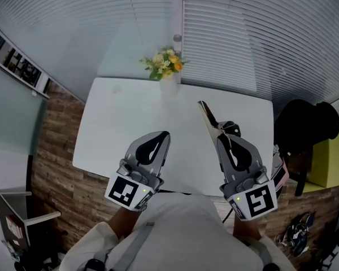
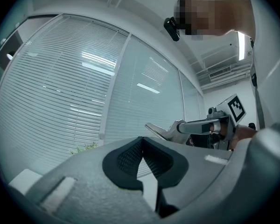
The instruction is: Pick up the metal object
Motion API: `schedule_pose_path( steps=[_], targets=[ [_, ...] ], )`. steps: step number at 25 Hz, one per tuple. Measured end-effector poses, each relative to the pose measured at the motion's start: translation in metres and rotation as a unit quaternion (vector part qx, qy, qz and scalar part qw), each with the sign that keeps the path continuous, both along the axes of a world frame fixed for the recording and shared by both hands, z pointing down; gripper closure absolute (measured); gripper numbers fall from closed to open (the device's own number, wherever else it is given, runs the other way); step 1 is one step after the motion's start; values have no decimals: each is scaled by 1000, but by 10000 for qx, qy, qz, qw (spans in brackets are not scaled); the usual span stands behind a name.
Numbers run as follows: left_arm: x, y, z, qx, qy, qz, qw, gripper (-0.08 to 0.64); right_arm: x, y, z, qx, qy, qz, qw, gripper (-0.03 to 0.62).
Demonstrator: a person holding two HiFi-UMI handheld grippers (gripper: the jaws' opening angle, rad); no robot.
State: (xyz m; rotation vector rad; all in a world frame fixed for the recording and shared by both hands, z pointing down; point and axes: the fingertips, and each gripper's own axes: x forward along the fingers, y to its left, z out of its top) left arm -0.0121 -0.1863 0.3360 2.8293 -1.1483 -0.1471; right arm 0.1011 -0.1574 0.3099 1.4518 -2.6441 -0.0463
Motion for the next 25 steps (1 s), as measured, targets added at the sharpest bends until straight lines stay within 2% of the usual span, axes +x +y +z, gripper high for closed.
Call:
schedule_pose_path(
  steps=[25],
  targets=[
    [0,6,-2,15,-26,58,10000,554,-2,7,-5,50,55,-5,10000,568]
  ],
)
